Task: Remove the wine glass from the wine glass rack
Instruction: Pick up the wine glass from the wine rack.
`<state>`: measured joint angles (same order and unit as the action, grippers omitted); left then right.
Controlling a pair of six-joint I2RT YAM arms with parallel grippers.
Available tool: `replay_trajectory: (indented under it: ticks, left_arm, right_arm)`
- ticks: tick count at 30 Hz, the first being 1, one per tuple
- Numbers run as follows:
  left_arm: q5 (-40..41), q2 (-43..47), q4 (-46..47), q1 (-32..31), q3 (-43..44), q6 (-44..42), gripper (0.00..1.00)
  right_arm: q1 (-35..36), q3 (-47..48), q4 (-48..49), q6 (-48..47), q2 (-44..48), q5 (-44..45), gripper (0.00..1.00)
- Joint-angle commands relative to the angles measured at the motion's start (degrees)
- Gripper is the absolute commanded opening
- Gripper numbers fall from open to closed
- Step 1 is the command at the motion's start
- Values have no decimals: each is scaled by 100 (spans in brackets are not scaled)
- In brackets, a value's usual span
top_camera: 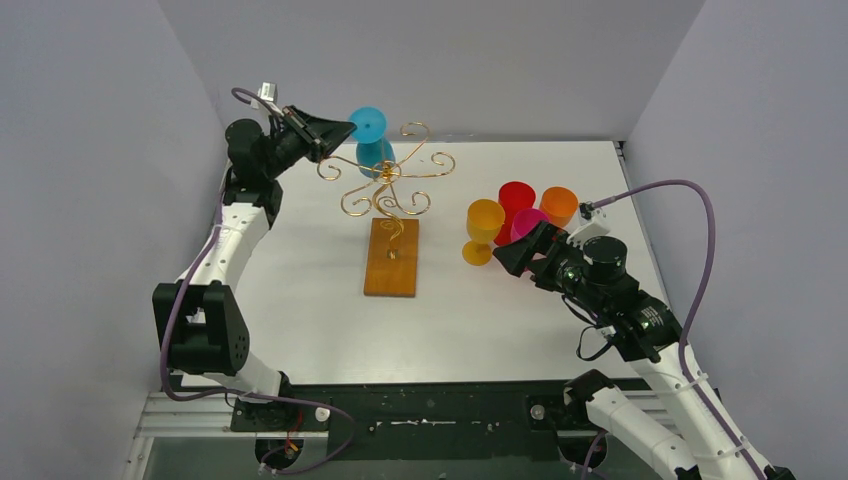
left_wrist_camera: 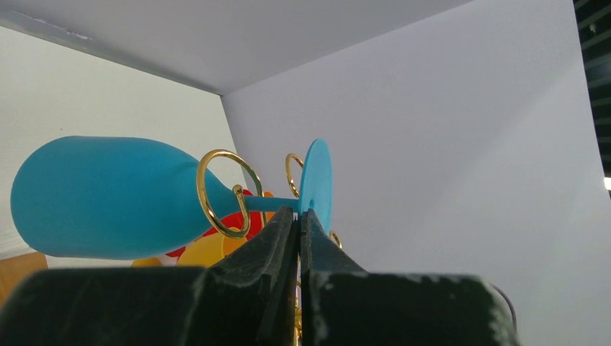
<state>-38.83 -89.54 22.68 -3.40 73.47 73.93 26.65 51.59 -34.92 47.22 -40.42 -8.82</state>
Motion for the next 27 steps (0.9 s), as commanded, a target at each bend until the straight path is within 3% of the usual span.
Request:
replay_trajectory:
  ticks: [1, 27]
  left_arm:
    - [-328, 240, 82, 74, -27, -178, 0]
    - [-961, 441, 712, 495, -380, 4, 0]
  right_arm:
    - [4, 0, 97, 36, -61, 56, 100]
    - [-1, -118, 140, 96, -189, 23, 100]
